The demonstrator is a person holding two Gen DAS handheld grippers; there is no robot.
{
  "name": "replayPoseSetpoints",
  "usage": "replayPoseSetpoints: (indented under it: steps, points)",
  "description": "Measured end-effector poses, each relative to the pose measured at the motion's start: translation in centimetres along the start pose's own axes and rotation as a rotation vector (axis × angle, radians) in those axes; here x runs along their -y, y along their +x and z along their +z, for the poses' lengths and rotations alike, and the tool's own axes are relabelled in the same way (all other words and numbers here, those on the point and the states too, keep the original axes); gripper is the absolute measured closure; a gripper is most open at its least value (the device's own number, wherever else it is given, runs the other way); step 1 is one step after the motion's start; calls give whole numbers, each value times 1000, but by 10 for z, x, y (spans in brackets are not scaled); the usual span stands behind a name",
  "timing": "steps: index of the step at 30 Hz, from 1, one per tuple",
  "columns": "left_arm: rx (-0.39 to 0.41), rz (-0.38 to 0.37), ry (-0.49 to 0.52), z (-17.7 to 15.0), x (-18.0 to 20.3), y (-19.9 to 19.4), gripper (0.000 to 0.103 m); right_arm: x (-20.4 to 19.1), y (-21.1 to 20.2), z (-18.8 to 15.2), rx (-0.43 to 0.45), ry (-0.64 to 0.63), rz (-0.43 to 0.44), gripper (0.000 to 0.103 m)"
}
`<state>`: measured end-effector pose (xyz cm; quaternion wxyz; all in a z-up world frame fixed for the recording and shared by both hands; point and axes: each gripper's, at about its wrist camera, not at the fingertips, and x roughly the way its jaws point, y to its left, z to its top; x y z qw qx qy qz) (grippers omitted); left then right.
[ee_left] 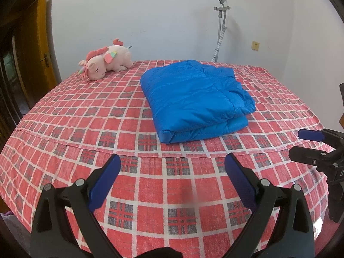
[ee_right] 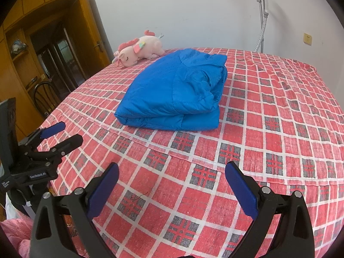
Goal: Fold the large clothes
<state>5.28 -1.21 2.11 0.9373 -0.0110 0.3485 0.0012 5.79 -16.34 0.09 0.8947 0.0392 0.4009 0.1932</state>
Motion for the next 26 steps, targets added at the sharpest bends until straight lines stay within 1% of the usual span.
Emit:
replayPoseSetpoints:
  steps: [26]
  points:
    - [-7,-17,2,-1,-6,4,7,0,3,0,-5,-5,-1,4]
